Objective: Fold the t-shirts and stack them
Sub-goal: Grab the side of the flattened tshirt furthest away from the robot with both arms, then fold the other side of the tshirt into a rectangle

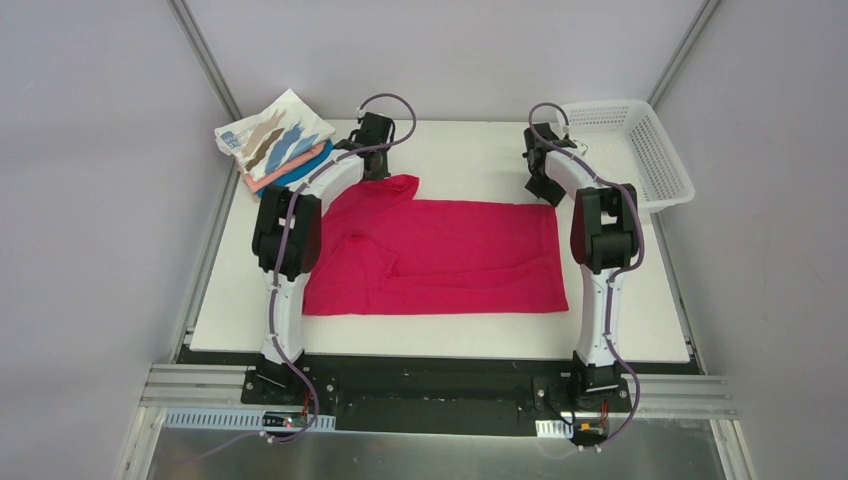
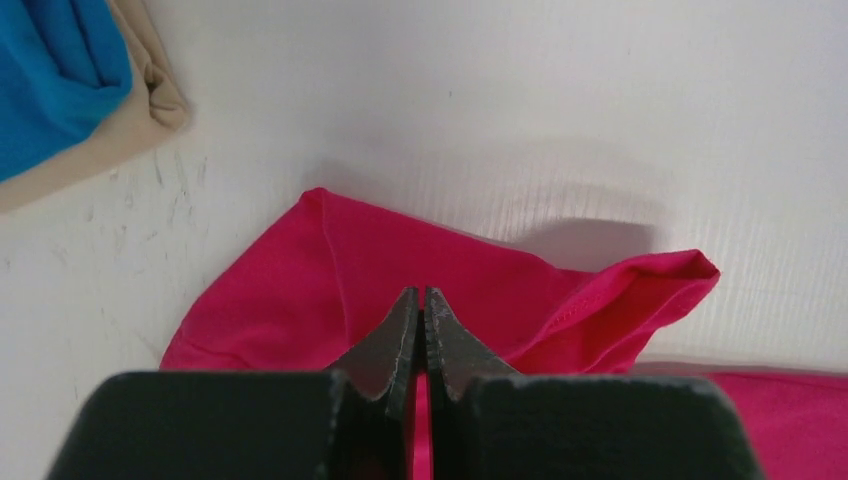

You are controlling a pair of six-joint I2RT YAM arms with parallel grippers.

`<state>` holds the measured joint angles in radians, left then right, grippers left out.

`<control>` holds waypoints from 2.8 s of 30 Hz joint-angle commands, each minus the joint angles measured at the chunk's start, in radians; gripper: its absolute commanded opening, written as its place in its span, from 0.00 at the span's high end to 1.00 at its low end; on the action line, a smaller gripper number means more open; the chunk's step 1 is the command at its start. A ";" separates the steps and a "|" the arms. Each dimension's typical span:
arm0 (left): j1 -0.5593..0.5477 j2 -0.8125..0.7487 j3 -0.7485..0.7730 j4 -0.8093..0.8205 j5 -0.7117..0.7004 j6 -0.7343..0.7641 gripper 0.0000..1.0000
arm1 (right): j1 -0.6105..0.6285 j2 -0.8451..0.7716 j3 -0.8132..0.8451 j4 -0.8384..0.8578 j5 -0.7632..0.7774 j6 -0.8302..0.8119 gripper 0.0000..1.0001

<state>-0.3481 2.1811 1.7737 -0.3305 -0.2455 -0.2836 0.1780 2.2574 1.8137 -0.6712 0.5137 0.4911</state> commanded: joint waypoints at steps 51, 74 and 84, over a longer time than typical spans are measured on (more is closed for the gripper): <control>-0.212 -0.984 -0.741 -0.327 -0.126 -0.507 1.00 | 0.092 -0.494 -0.466 0.170 0.113 -0.187 1.00; -0.331 -0.983 -0.967 -0.426 0.097 -0.567 0.29 | 0.069 -0.430 -0.445 0.167 0.029 -0.086 1.00; -0.326 -0.969 -0.833 -0.413 -0.098 -0.489 0.01 | 0.013 -0.379 -0.431 0.144 -0.075 -0.033 0.73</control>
<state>-0.6746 1.1919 0.8478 -0.7448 -0.2211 -0.8150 0.2237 1.8469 1.3476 -0.5064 0.4908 0.4236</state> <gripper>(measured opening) 0.989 0.224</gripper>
